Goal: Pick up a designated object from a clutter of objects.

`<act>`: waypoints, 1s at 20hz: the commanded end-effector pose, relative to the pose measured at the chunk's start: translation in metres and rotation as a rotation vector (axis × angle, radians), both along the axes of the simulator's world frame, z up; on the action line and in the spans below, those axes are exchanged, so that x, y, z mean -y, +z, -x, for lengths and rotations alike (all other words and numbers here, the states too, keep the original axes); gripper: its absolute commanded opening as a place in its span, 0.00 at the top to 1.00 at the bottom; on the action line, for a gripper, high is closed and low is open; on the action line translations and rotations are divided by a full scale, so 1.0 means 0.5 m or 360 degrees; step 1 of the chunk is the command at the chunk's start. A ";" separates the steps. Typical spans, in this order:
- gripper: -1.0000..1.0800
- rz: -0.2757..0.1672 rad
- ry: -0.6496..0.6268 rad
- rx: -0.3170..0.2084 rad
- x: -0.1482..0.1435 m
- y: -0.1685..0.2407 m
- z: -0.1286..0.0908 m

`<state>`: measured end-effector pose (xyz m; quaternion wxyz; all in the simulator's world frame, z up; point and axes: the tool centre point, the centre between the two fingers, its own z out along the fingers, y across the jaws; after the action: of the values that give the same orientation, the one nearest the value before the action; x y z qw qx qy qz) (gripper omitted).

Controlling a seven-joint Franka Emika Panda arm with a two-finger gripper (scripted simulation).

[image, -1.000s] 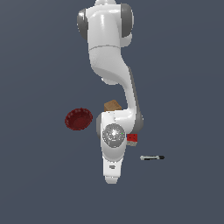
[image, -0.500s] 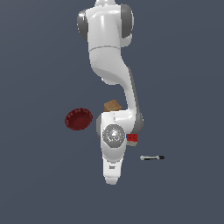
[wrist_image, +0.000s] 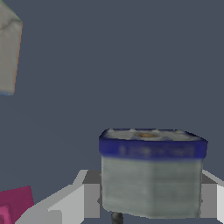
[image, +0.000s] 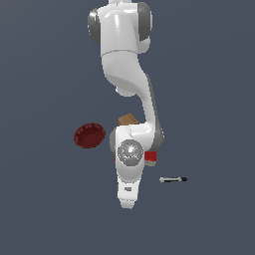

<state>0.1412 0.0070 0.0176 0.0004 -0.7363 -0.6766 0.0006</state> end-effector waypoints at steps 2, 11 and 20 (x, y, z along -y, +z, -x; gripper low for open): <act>1.00 0.0000 0.0000 0.0002 -0.006 0.018 0.008; 1.00 0.0002 0.0000 0.0002 -0.039 0.107 0.058; 1.00 0.0005 0.0001 0.0002 -0.090 0.250 0.136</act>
<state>0.0801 0.0477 0.1296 -0.0006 -0.7361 -0.6769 0.0014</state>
